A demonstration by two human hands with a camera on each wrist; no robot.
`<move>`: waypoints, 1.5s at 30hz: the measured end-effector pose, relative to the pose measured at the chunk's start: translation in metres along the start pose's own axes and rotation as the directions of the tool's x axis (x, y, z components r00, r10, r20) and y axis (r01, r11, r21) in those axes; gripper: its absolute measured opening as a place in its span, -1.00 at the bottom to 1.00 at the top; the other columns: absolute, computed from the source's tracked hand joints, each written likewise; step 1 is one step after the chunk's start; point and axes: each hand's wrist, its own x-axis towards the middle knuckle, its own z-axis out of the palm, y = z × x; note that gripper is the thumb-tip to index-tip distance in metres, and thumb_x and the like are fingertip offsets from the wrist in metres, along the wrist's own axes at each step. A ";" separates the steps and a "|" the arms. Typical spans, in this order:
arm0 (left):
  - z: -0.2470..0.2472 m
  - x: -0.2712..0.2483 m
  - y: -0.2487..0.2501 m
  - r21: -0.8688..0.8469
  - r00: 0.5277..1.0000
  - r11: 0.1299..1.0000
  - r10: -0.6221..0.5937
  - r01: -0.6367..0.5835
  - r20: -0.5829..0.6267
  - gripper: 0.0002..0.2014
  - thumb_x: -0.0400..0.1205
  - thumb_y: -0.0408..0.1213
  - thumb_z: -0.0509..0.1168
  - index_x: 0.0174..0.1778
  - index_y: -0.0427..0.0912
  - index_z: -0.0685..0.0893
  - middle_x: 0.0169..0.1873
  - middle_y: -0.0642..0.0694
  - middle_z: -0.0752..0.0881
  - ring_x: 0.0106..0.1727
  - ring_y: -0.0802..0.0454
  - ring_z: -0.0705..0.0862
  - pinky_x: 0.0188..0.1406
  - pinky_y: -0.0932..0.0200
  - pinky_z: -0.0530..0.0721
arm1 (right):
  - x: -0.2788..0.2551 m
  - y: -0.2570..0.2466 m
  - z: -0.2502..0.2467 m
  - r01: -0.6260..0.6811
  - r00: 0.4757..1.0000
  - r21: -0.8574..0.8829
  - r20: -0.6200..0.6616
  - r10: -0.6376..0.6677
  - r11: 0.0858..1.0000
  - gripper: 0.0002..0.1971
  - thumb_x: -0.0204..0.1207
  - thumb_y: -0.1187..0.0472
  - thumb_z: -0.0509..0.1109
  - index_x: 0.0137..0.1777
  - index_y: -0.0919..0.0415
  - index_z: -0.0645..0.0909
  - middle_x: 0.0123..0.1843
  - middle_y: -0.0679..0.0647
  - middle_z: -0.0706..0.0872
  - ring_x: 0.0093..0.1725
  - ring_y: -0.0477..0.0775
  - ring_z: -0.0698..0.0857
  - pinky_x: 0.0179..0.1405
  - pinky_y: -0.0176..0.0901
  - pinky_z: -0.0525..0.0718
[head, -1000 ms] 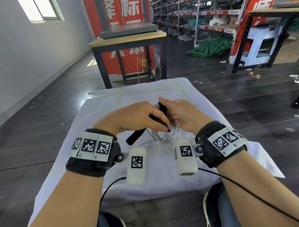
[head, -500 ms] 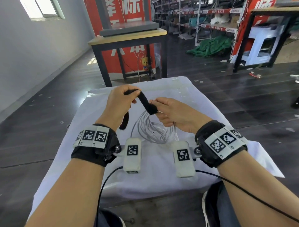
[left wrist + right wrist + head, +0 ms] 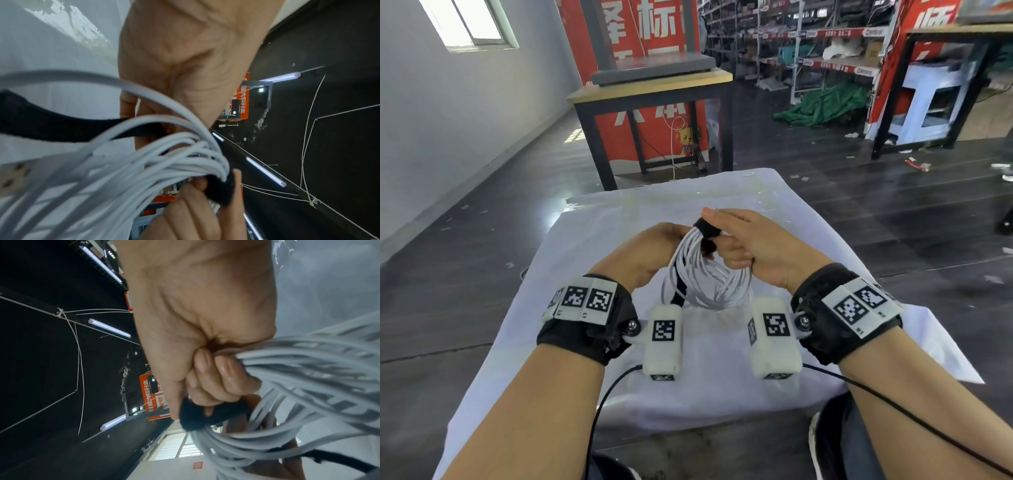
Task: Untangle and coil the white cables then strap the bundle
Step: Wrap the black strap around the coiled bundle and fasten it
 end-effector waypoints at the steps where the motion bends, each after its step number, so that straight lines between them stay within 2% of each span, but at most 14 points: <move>1: -0.001 -0.001 0.001 -0.050 1.000 0.999 0.013 -0.012 0.013 -0.81 0.60 -0.36 0.38 -0.28 -0.06 0.81 -0.35 -0.04 0.80 -0.31 0.10 0.68 -0.08 0.18 0.64 | 0.001 0.000 -0.001 -0.011 1.000 0.025 -0.008 0.011 1.000 -0.77 0.64 0.05 0.30 -0.14 0.17 0.44 -0.57 -0.08 0.17 -0.64 -0.14 0.10 -0.70 -0.35 0.08; 3: -0.005 0.001 -0.002 -0.064 0.999 0.997 0.046 -0.046 -0.010 -0.83 0.62 -0.38 0.35 -0.14 -0.06 0.81 -0.26 -0.01 0.82 -0.25 0.15 0.71 -0.08 0.25 0.62 | 0.002 -0.001 -0.004 -0.035 0.999 0.073 -0.019 0.036 0.997 -0.75 0.64 0.03 0.29 -0.19 0.16 0.45 -0.60 -0.10 0.19 -0.66 -0.16 0.11 -0.68 -0.35 0.06; 5: -0.010 0.006 -0.004 0.001 0.986 0.994 0.105 -0.105 -0.128 -0.81 0.64 -0.38 0.31 0.00 -0.02 0.76 -0.03 0.01 0.79 0.01 0.13 0.73 0.03 0.28 0.59 | 0.002 -0.001 -0.005 -0.058 0.998 0.100 -0.029 0.061 0.993 -0.73 0.64 0.02 0.29 -0.22 0.17 0.48 -0.59 -0.10 0.19 -0.66 -0.16 0.11 -0.68 -0.35 0.05; 8: -0.012 0.001 0.005 -0.018 0.909 0.966 0.238 -0.260 -0.341 -0.83 0.71 -0.30 0.24 0.07 -0.06 0.73 0.03 0.03 0.76 0.04 0.17 0.72 0.02 0.38 0.64 | 0.003 0.000 -0.004 -0.079 0.996 0.128 -0.041 0.085 0.989 -0.68 0.66 0.02 0.26 -0.29 0.15 0.46 -0.60 -0.11 0.18 -0.67 -0.17 0.11 -0.70 -0.37 0.07; 11: -0.007 -0.010 0.017 -0.022 0.928 0.948 0.306 -0.317 -0.213 -0.78 0.72 -0.13 0.21 0.10 -0.09 0.74 -0.13 0.07 0.77 -0.21 0.27 0.69 -0.11 0.44 0.63 | 0.005 -0.001 -0.004 -0.093 0.991 0.199 -0.079 0.110 0.976 -0.69 0.67 0.01 0.24 -0.24 0.17 0.44 -0.63 -0.12 0.18 -0.69 -0.19 0.12 -0.72 -0.39 0.10; 13: -0.003 -0.014 0.019 0.036 0.933 0.944 0.330 -0.328 -0.144 -0.80 0.66 -0.09 0.31 0.12 -0.05 0.74 -0.11 0.13 0.78 -0.17 0.29 0.69 -0.08 0.44 0.62 | 0.006 -0.001 -0.006 -0.094 0.986 0.254 -0.111 0.125 0.963 -0.72 0.66 0.01 0.25 -0.21 0.16 0.44 -0.64 -0.13 0.19 -0.70 -0.20 0.12 -0.73 -0.39 0.10; 17: 0.000 -0.015 0.017 0.077 0.946 0.947 0.317 -0.312 -0.060 -0.71 0.55 -0.31 0.46 0.18 -0.03 0.68 -0.02 0.06 0.78 -0.09 0.19 0.72 0.06 0.25 0.68 | 0.004 0.002 -0.007 -0.122 0.974 0.308 -0.147 0.174 0.944 -0.71 0.66 0.02 0.27 -0.24 0.16 0.42 -0.66 -0.12 0.20 -0.72 -0.19 0.13 -0.74 -0.39 0.08; 21: 0.001 -0.016 0.018 0.043 0.964 0.969 0.247 -0.244 -0.097 -0.75 0.55 -0.35 0.41 0.09 0.01 0.63 -0.32 0.00 0.71 -0.30 0.14 0.63 -0.13 0.21 0.60 | 0.005 0.002 -0.002 -0.119 0.976 0.310 -0.139 0.169 0.943 -0.78 0.65 0.02 0.28 -0.13 0.16 0.52 -0.64 -0.12 0.19 -0.71 -0.18 0.13 -0.73 -0.39 0.10; 24: -0.002 -0.015 0.017 -0.068 0.980 0.981 0.173 -0.179 -0.095 -0.73 0.53 -0.41 0.40 0.06 0.01 0.64 -0.25 -0.07 0.70 -0.18 0.05 0.64 0.10 0.02 0.64 | 0.005 0.003 0.001 -0.098 0.980 0.302 -0.139 0.146 0.948 -0.77 0.63 0.03 0.31 0.09 0.19 0.59 -0.62 -0.11 0.18 -0.67 -0.18 0.13 -0.69 -0.37 0.10; 27: -0.006 -0.016 0.017 -0.219 0.990 0.966 0.137 -0.141 -0.033 -0.68 0.55 -0.53 0.35 0.13 -0.09 0.66 -0.17 -0.19 0.71 -0.10 -0.03 0.63 0.26 -0.12 0.59 | 0.006 0.004 0.002 -0.091 0.982 0.305 -0.130 0.136 0.948 -0.75 0.62 0.03 0.32 0.10 0.22 0.56 -0.63 -0.10 0.18 -0.67 -0.16 0.13 -0.67 -0.35 0.09; 31: -0.007 -0.019 0.015 -0.360 0.983 0.921 0.179 -0.151 0.045 -0.58 0.56 -0.68 0.25 0.19 -0.10 0.62 -0.26 -0.11 0.73 -0.28 0.10 0.62 0.00 0.18 0.61 | 0.006 0.005 0.002 -0.094 0.979 0.308 -0.144 0.145 0.947 -0.73 0.60 0.03 0.34 0.06 0.25 0.51 -0.63 -0.07 0.20 -0.68 -0.15 0.15 -0.71 -0.35 0.12; 37: -0.001 -0.015 0.013 -0.195 0.969 0.953 0.245 -0.233 0.040 -0.48 0.48 -0.58 0.44 0.29 -0.04 0.56 0.01 -0.41 0.67 -0.16 0.08 0.60 -0.07 0.31 0.68 | 0.002 0.002 0.000 -0.117 0.974 0.251 -0.158 0.160 0.961 -0.75 0.60 0.04 0.34 -0.12 0.25 0.59 -0.50 0.01 0.13 -0.65 -0.13 0.14 -0.63 -0.31 0.12; 41: 0.003 -0.013 0.013 -0.158 0.960 0.949 0.278 -0.272 0.017 -0.48 0.50 -0.54 0.45 0.31 -0.03 0.52 -0.19 -0.16 0.68 -0.33 0.27 0.62 -0.21 0.40 0.62 | 0.002 0.001 -0.002 -0.111 0.973 0.260 -0.169 0.158 0.959 -0.76 0.61 0.07 0.34 -0.16 0.23 0.63 -0.48 0.02 0.13 -0.65 -0.13 0.14 -0.63 -0.30 0.12; 45: 0.005 -0.011 0.011 -0.116 0.951 0.946 0.309 -0.303 0.030 -0.49 0.51 -0.47 0.47 0.29 0.03 0.51 -0.19 -0.03 0.75 -0.19 0.19 0.68 -0.07 0.33 0.65 | 0.003 0.003 -0.002 -0.097 0.970 0.271 -0.188 0.151 0.958 -0.78 0.63 0.07 0.31 -0.16 0.18 0.61 -0.58 -0.03 0.17 -0.67 -0.14 0.15 -0.64 -0.31 0.12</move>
